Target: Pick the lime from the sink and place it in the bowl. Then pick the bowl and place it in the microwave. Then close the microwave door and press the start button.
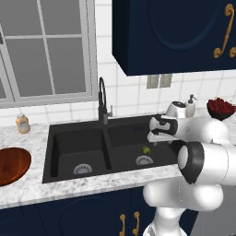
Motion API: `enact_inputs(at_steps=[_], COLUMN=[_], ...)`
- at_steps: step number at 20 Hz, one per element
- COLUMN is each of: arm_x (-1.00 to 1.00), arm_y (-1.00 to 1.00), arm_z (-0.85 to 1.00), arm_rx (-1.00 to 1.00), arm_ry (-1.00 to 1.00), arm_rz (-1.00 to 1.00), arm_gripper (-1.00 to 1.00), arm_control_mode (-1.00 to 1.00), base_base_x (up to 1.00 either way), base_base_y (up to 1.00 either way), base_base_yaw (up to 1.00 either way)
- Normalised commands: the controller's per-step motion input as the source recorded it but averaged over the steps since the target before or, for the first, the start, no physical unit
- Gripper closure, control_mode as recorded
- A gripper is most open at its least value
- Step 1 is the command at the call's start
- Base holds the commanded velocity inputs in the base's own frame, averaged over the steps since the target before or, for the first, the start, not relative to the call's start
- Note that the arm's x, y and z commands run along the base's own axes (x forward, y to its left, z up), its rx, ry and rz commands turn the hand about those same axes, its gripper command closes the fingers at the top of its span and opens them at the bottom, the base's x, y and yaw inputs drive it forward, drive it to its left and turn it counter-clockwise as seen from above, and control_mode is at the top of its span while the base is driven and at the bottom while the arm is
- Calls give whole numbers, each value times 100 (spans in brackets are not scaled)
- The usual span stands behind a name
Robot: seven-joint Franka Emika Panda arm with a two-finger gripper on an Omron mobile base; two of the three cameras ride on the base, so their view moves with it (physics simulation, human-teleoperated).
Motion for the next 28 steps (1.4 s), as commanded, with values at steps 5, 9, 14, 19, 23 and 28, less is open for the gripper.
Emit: enact_inputs(at_steps=[5,9,14,19,23,28], arm_x=[56,51,49,42,39,38], arm_y=[-2,0,-1,-7,-12,-3], arm_z=[-48,-30,-31,-46,-52,-41], arm_rx=[0,0,0,0,0,-1], arm_ry=[8,11,1,0,0,-2], arm_rz=[0,0,0,0,0,0], arm_gripper=[-100,-100,-100,-100,-100,-100], arm_control_mode=[-100,-100,-100,-100,-100,-100], base_base_x=[0,0,0,0,0,0], base_base_y=[0,0,0,0,0,0], base_base_yaw=[0,0,0,0,0,0])
